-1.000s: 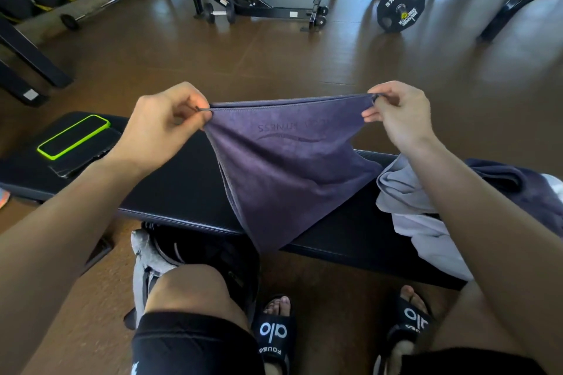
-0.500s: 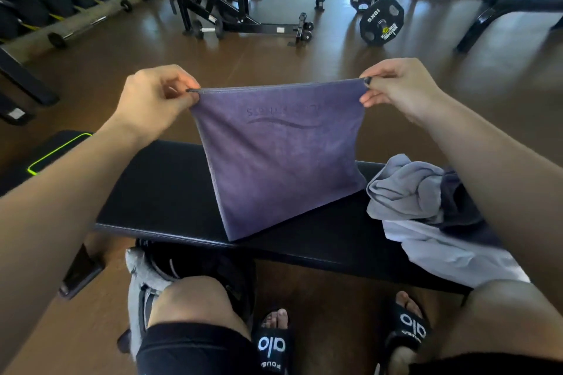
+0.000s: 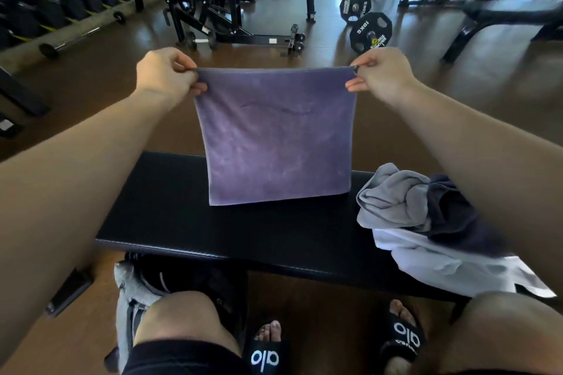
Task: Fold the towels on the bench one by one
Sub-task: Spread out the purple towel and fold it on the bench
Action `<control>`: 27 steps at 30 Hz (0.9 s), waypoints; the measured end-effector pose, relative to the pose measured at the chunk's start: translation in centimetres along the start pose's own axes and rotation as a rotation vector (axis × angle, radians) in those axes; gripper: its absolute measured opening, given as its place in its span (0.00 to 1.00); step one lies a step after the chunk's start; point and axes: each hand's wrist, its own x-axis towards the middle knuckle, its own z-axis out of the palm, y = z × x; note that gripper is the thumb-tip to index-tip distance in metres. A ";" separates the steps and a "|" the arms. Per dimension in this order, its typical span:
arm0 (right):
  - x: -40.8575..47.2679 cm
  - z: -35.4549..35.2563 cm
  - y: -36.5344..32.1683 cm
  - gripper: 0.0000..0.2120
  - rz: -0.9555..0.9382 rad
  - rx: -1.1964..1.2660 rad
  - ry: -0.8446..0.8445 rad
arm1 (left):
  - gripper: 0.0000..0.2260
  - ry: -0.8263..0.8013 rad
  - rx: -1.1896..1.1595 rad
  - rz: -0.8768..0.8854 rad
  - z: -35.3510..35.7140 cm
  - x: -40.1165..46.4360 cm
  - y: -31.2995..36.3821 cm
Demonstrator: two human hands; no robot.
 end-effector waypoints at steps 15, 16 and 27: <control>-10.7 0.1 6.6 0.10 -0.200 -0.427 -0.130 | 0.17 -0.329 0.032 0.262 0.8 -7.8 -9.3; -12.6 0.8 7.8 0.09 -0.224 -0.526 -0.231 | 0.16 -0.409 0.070 0.227 0.9 -9.4 -11.2; -22.6 3.9 11.1 0.12 -0.278 -0.909 -0.747 | 0.07 -0.784 0.492 0.582 -1.1 -16.3 -17.4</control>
